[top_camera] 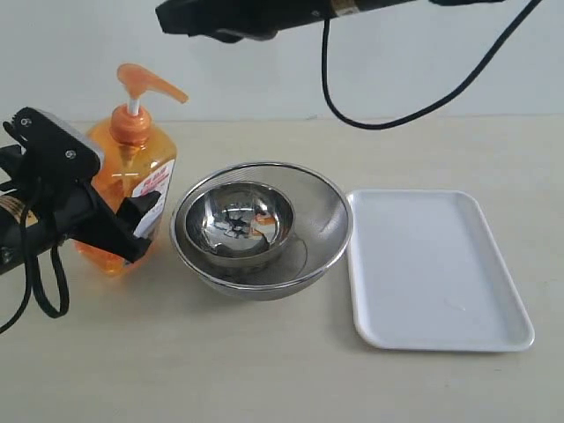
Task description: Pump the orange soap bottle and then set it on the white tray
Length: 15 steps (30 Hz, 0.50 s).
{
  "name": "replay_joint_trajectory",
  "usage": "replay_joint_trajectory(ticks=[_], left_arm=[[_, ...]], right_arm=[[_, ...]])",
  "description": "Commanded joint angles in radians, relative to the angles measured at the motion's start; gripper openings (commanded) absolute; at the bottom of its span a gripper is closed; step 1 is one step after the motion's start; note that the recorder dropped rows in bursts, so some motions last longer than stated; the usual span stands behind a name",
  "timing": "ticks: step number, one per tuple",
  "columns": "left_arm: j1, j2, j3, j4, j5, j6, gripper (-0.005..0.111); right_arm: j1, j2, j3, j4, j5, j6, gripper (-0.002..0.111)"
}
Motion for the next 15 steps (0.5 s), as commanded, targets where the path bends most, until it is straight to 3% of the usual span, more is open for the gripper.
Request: replay_joint_trajectory(ticks=[1, 15], left_arm=[[-0.005, -0.012, -0.016, -0.003, -0.07, 0.024, 0.011], [-0.005, -0.012, -0.02, -0.003, -0.072, 0.01, 0.011]], right_arm=[[-0.006, -0.047, -0.005, 0.004, -0.069, 0.03, 0.0], [0.015, 0.009, -0.003, 0.004, -0.17, 0.052, 0.0]])
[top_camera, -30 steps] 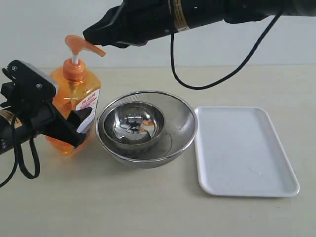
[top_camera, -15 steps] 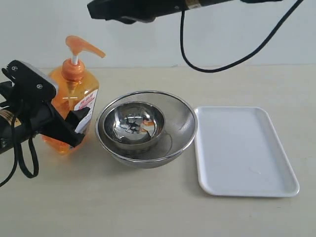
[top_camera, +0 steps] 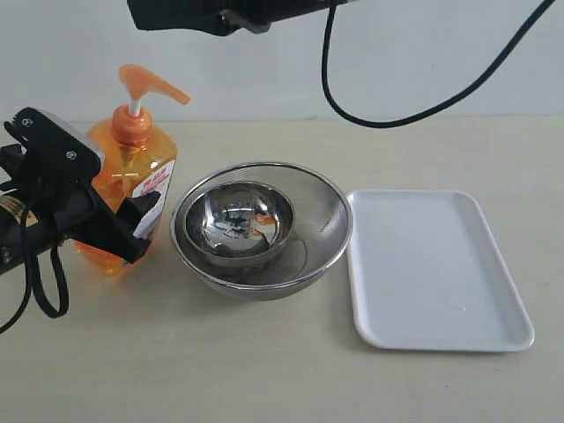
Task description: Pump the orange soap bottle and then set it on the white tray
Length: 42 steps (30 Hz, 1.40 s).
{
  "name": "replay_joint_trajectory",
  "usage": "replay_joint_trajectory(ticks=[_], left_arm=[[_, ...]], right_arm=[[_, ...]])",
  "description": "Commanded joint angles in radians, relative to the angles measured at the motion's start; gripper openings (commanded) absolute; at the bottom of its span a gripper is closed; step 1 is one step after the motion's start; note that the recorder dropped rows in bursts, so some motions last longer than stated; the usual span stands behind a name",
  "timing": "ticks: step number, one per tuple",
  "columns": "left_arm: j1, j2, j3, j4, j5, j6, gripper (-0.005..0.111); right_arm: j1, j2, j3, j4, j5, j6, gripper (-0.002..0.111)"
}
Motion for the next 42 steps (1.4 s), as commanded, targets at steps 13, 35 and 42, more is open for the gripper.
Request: replay_joint_trajectory(ticks=[13, 35, 42], left_arm=[[-0.005, -0.012, -0.019, -0.003, -0.068, -0.016, 0.011], [-0.005, -0.012, -0.019, 0.0, -0.073, -0.02, 0.011], [-0.005, -0.012, -0.019, 0.044, -0.085, -0.064, 0.011]], right_arm=[[0.041, 0.074, -0.003, 0.004, 0.067, -0.021, 0.0], [0.044, 0.124, -0.003, 0.004, 0.134, -0.044, 0.0], [0.044, 0.133, -0.003, 0.004, 0.118, -0.044, 0.0]])
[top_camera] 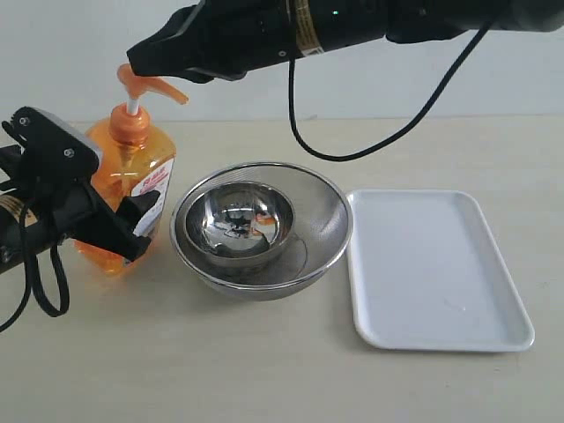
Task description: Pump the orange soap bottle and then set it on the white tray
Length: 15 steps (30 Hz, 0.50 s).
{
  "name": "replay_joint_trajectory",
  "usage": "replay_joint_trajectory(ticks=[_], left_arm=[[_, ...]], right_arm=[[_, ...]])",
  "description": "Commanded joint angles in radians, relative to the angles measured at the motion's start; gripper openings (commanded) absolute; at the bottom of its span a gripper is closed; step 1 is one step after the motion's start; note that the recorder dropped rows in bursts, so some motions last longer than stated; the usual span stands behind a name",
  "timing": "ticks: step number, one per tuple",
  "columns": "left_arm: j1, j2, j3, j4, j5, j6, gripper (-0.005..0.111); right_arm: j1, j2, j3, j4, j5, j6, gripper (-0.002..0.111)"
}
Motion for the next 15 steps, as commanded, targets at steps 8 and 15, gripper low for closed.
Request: replay_joint_trajectory(ticks=[8, 15], left_arm=[[-0.005, -0.012, -0.017, 0.04, -0.087, -0.03, 0.011], [-0.005, -0.012, -0.02, 0.041, -0.087, -0.03, 0.011]], right_arm=[[0.001, 0.043, 0.007, -0.034, -0.039, 0.001, 0.0], [0.001, 0.072, 0.007, -0.034, -0.052, 0.001, 0.0]])
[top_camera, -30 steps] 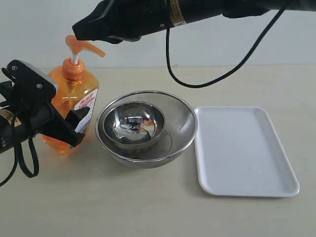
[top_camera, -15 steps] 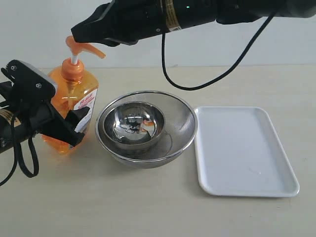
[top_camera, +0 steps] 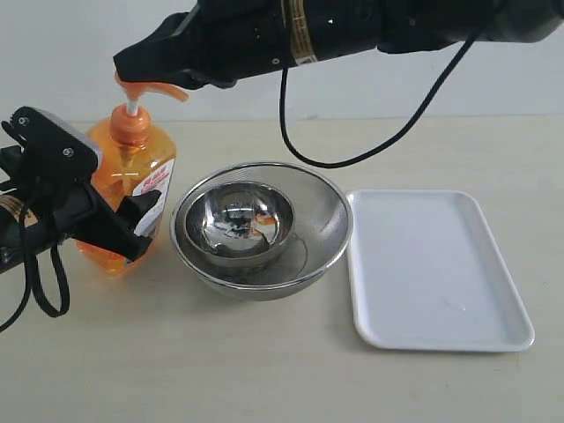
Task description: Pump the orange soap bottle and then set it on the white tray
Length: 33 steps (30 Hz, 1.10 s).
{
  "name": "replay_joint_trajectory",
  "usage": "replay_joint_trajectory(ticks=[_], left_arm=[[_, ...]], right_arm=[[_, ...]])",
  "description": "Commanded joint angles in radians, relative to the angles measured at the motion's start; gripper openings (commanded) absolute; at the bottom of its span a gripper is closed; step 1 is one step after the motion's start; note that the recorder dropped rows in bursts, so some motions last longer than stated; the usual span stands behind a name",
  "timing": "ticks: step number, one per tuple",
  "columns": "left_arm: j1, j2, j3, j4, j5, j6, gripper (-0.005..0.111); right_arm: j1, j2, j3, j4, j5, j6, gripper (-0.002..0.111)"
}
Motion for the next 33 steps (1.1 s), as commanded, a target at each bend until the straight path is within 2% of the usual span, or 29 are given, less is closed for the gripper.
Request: replay_joint_trajectory(ticks=[1, 33], left_arm=[[-0.005, -0.012, -0.02, 0.028, -0.087, -0.011, 0.011], [-0.005, -0.012, -0.024, 0.027, -0.08, -0.011, 0.011]], right_arm=[[0.001, 0.041, 0.009, -0.081, 0.022, -0.001, 0.0], [0.001, 0.074, 0.009, -0.081, 0.048, -0.005, 0.0]])
